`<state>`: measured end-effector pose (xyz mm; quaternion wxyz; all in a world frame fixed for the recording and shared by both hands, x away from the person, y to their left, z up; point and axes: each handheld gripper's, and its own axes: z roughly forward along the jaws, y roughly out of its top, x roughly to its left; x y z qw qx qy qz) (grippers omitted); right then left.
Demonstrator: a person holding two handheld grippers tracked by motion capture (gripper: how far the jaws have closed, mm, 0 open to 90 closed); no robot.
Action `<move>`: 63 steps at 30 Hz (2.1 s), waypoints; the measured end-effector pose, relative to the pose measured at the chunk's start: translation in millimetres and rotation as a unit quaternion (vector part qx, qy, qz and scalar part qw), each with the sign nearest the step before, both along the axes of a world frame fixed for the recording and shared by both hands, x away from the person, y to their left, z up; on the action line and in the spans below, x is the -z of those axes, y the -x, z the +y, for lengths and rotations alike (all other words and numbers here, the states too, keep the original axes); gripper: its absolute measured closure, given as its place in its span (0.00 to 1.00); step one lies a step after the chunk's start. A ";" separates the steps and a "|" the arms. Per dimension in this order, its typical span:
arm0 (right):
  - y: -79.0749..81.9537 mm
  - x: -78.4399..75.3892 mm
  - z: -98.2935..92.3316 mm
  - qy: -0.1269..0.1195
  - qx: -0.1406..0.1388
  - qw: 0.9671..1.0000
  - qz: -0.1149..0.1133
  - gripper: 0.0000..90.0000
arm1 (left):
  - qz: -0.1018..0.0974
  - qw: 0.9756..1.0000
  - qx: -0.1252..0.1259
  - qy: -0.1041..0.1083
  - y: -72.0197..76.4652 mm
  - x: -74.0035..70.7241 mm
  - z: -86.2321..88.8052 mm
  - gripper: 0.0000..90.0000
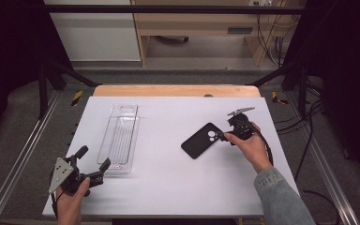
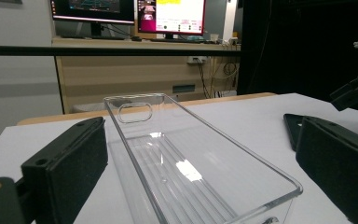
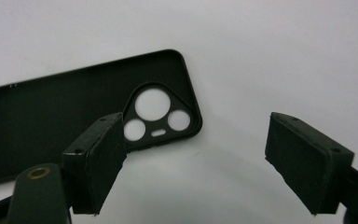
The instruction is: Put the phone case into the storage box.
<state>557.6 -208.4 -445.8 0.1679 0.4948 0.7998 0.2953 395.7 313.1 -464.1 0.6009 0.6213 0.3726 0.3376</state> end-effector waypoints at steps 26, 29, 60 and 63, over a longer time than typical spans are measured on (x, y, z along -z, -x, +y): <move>-17.7 17.6 -2.3 -0.046 0.023 0.998 -0.034 0.39 | -0.001 1.000 0.004 -0.003 -0.4 -0.1 -0.9 0.02; -18.8 18.8 -3.2 -0.050 0.025 0.998 -0.033 0.40 | -0.001 1.000 0.004 -0.003 -0.3 -0.1 -0.9 0.02; -24.9 30.8 -0.8 -0.059 0.027 0.997 -0.034 0.52 | 0.001 1.000 0.006 -0.005 -0.8 0.1 -1.8 0.02; -25.4 31.5 -0.5 -0.058 0.027 0.997 -0.038 0.54 | 0.001 1.000 0.006 -0.004 -0.9 0.3 -1.8 0.02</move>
